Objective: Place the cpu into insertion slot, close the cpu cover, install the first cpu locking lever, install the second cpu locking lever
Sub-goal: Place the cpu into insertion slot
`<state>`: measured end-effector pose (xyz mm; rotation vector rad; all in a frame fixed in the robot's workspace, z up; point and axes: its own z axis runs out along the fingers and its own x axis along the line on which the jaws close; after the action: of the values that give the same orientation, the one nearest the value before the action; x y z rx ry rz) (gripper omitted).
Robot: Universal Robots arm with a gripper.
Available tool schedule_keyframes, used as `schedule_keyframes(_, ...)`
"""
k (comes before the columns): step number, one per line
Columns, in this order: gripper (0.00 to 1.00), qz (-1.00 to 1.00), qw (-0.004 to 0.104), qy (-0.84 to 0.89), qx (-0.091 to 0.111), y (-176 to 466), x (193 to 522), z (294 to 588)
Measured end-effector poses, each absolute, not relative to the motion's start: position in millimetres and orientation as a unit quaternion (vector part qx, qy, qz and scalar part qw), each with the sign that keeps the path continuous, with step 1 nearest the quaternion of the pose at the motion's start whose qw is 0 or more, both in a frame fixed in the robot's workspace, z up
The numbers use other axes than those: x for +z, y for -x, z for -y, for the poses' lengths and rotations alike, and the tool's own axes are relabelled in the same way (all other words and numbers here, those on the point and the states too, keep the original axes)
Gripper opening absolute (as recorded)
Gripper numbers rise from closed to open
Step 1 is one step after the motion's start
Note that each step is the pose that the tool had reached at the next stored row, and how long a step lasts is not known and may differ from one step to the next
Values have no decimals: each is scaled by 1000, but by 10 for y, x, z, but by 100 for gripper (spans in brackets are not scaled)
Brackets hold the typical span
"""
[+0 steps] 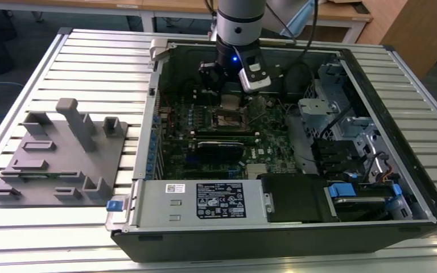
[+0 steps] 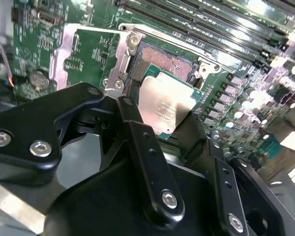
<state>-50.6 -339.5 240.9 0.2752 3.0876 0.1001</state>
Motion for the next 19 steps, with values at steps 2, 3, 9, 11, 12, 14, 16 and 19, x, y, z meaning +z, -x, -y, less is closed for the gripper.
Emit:
schedule_keyframes(2,54,-993,21,-107,32,505,2408,3395)
schedule_keyframes(3,54,-992,21,-116,32,506,2407,3395)
schedule_keyframes(9,54,-987,22,-159,31,505,2406,3395)
schedule_keyframes(11,54,-986,22,-159,31,506,2405,3395)
schedule_keyframes(12,54,-986,22,-159,31,506,2406,3395)
schedule_keyframes(14,54,-986,22,-159,31,506,2405,3395)
schedule_keyframes(16,54,-986,22,-159,31,506,2405,3395)
schedule_keyframes(19,54,-986,22,-159,31,506,2405,3395)
